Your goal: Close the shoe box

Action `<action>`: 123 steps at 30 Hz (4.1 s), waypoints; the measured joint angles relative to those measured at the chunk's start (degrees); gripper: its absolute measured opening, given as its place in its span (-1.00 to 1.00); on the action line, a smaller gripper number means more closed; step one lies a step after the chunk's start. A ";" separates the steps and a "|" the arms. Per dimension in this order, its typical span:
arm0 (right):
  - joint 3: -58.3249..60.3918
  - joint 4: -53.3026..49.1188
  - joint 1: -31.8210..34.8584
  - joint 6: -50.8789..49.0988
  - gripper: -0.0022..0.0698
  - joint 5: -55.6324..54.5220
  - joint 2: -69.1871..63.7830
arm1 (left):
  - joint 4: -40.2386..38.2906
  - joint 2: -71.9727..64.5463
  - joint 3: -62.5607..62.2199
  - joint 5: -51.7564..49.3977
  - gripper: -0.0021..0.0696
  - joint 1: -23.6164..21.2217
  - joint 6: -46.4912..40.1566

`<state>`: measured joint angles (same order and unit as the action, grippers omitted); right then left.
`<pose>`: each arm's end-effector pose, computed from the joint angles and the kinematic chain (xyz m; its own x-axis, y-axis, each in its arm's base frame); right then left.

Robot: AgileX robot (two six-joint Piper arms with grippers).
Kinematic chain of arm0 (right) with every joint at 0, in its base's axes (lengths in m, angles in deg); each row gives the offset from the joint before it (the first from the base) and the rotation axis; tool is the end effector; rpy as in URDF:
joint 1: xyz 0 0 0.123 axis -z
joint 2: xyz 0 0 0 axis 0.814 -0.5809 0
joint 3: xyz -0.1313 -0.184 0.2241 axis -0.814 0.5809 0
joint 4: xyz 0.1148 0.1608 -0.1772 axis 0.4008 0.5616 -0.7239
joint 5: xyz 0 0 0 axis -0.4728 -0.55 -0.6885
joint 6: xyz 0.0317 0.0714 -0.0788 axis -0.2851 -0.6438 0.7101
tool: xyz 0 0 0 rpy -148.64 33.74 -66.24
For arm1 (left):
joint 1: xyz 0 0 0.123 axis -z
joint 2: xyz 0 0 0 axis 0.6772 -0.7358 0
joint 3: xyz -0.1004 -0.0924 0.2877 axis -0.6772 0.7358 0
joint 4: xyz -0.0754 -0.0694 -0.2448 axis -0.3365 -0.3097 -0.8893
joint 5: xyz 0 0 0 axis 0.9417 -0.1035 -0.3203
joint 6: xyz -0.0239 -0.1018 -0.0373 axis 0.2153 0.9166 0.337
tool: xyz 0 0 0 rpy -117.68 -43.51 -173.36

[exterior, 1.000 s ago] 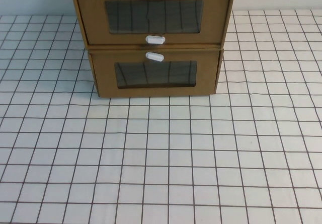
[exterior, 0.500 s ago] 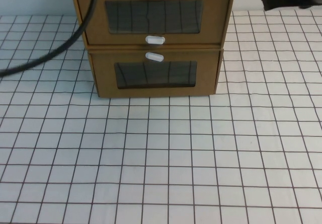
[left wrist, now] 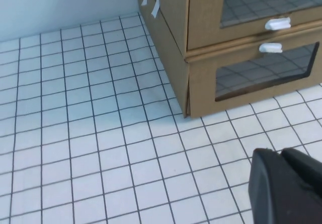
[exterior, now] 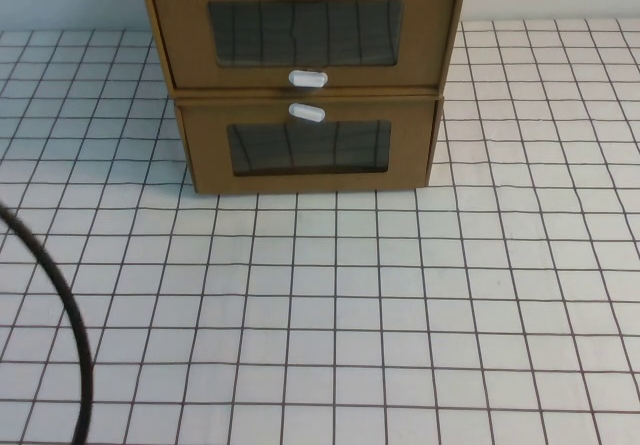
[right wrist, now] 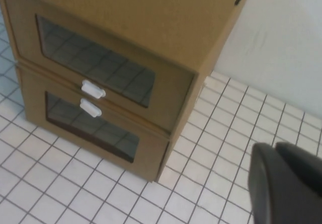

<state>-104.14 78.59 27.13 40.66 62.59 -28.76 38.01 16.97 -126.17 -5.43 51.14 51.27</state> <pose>0.2105 0.0953 0.5277 -0.3430 -0.2779 -0.8973 -0.4020 0.9068 -0.1272 0.1089 -0.0265 0.4402 -0.4340 0.2028 -0.8778 0.2891 0.9541 0.0775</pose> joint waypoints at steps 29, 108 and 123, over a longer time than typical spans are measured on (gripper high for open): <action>51.86 3.71 0.00 0.41 -0.98 -9.04 60.52 | -0.11 31.20 21.94 3.35 -0.96 0.00 17.55; 83.98 8.59 0.00 0.41 -0.98 -36.14 60.52 | 1.10 41.61 37.28 8.91 -0.96 -1.38 17.68; 83.98 8.59 0.00 0.41 -0.98 -36.14 60.52 | 6.44 41.61 41.13 18.65 -0.96 -1.38 17.68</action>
<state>-20.16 87.18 27.13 41.07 26.45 31.76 44.45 58.58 -85.04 13.22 49.76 68.95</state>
